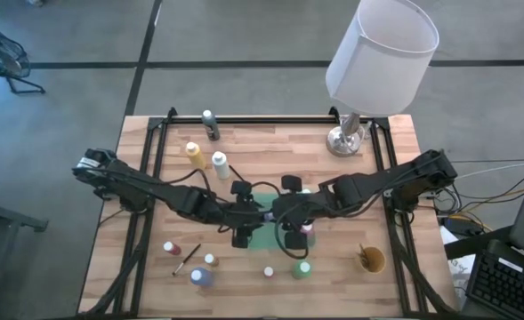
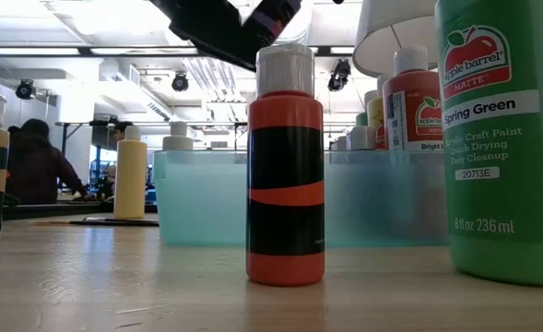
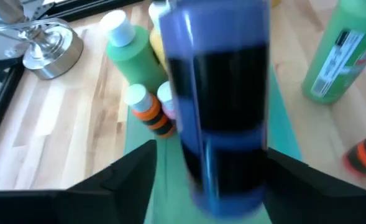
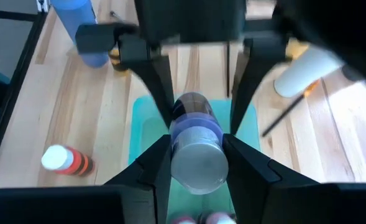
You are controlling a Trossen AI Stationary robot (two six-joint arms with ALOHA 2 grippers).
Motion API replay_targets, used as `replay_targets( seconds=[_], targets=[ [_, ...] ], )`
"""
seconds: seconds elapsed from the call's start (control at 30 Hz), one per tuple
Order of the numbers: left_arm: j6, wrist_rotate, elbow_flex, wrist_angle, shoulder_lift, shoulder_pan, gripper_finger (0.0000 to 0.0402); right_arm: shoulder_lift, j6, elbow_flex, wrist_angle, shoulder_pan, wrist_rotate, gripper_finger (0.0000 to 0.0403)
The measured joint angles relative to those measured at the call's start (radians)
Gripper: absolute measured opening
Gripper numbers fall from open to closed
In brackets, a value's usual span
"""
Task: Pick & Place Paint Supplies
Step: Put the purple paint bottle into the green bin
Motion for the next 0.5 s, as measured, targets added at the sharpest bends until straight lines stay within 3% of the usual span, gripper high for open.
replay_targets(
  seconds=[0.13, 0.37, 0.5],
  targets=[
    [-0.008, -0.012, 0.000, -0.062, -0.024, 0.000, 0.0280, -0.002, 0.051, 0.029, -0.093, 0.000, -0.002, 0.0113],
    [-0.011, -0.084, -0.031, -0.088, -0.091, 0.000, 0.0279, -0.002, 0.182, 0.086, -0.247, 0.001, -0.011, 0.0113],
    [-0.010, -0.138, -0.076, -0.075, -0.142, 0.001, 0.0279, -0.003, 0.221, 0.081, -0.256, 0.001, -0.081, 0.0113]
  ],
)
